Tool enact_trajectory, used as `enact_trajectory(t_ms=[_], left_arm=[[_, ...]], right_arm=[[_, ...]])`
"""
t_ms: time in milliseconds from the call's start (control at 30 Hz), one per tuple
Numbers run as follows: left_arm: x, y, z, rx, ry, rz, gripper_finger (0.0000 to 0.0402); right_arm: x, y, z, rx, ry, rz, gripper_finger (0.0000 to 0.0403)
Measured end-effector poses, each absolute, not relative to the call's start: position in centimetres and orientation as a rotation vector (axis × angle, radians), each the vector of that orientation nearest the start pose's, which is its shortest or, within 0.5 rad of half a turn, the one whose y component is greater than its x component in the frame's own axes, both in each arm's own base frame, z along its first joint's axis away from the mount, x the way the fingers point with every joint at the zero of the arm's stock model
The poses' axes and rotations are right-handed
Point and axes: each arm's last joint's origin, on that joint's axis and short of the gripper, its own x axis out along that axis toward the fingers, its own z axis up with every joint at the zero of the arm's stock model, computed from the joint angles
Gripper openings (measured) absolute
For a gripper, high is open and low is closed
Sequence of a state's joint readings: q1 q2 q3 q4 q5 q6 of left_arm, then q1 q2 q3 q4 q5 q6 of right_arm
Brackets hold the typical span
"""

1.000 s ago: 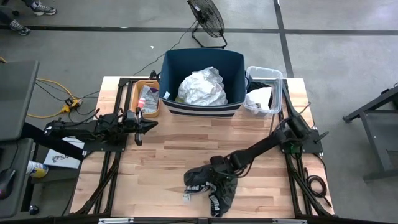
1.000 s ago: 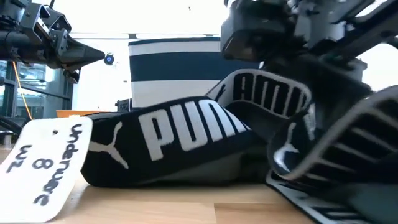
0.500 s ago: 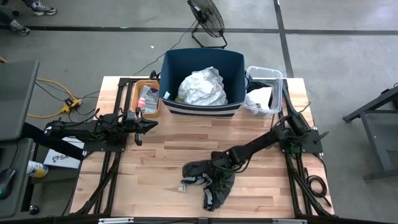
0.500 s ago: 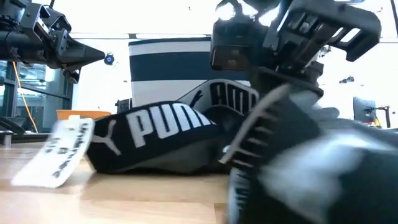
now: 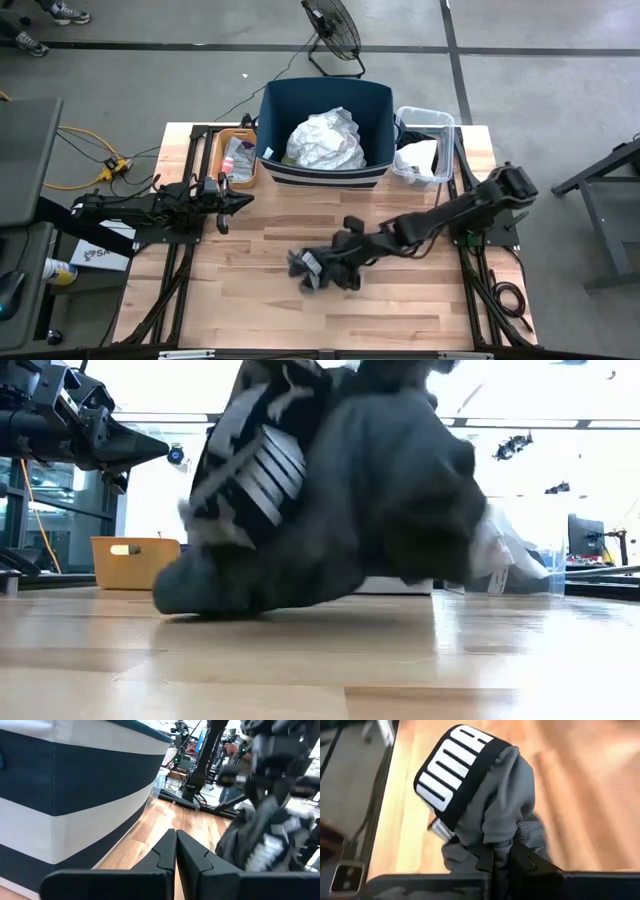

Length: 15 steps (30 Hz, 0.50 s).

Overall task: Pick & Place Cloths
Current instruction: Put the gray underwear into the transparent bin

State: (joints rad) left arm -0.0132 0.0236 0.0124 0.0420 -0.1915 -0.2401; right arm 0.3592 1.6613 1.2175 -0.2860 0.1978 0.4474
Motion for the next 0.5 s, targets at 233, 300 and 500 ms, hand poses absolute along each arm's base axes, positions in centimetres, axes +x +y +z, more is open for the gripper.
enact_trajectory(t_ms=[233,300,500], left_arm=[[9.8,0.4,17.0,-0.243,-0.053,0.174,0.001],[9.8,0.4,17.0,-0.243,-0.052,0.174,0.001],[9.8,0.4,17.0,-0.243,-0.052,0.175,0.001]], right_arm=[[31.7,10.7,30.2,0.193,0.524,-0.139,0.0008],[30.8,10.1,31.8,0.195,0.458,-0.201,0.0008],[27.5,8.1,36.0,0.166,0.285,-0.376,0.0008]])
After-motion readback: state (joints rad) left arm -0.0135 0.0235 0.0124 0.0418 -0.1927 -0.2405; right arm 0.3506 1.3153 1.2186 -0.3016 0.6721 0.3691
